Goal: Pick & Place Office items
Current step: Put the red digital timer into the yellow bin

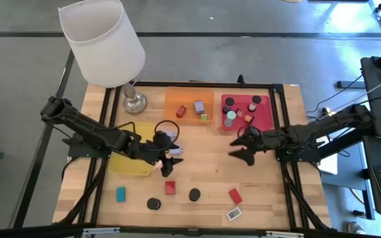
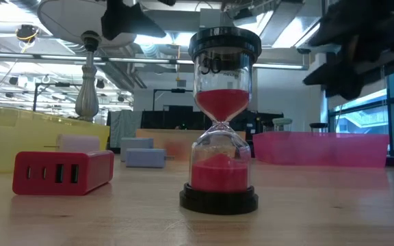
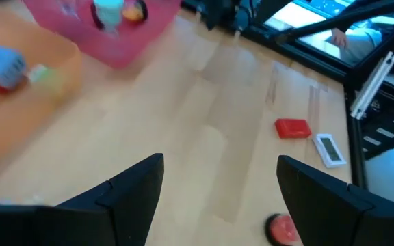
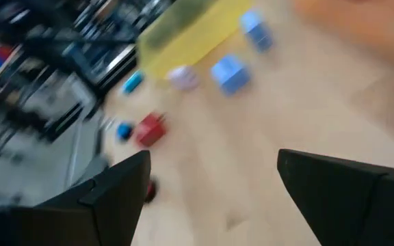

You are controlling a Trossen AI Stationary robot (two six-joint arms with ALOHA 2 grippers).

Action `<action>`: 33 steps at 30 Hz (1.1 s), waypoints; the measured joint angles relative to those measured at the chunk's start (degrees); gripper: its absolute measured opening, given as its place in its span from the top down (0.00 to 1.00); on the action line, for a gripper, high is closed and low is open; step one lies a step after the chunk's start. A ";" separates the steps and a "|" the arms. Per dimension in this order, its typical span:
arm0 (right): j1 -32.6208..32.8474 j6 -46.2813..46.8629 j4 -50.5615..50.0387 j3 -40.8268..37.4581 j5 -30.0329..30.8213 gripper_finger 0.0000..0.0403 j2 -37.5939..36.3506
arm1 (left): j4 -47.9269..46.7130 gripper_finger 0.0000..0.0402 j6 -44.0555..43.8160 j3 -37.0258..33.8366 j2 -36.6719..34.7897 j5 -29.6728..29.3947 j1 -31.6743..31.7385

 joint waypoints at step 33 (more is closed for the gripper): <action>25.99 -11.83 -20.11 17.35 -3.56 0.25 22.96 | 26.44 0.30 9.74 -0.02 11.49 5.48 -5.05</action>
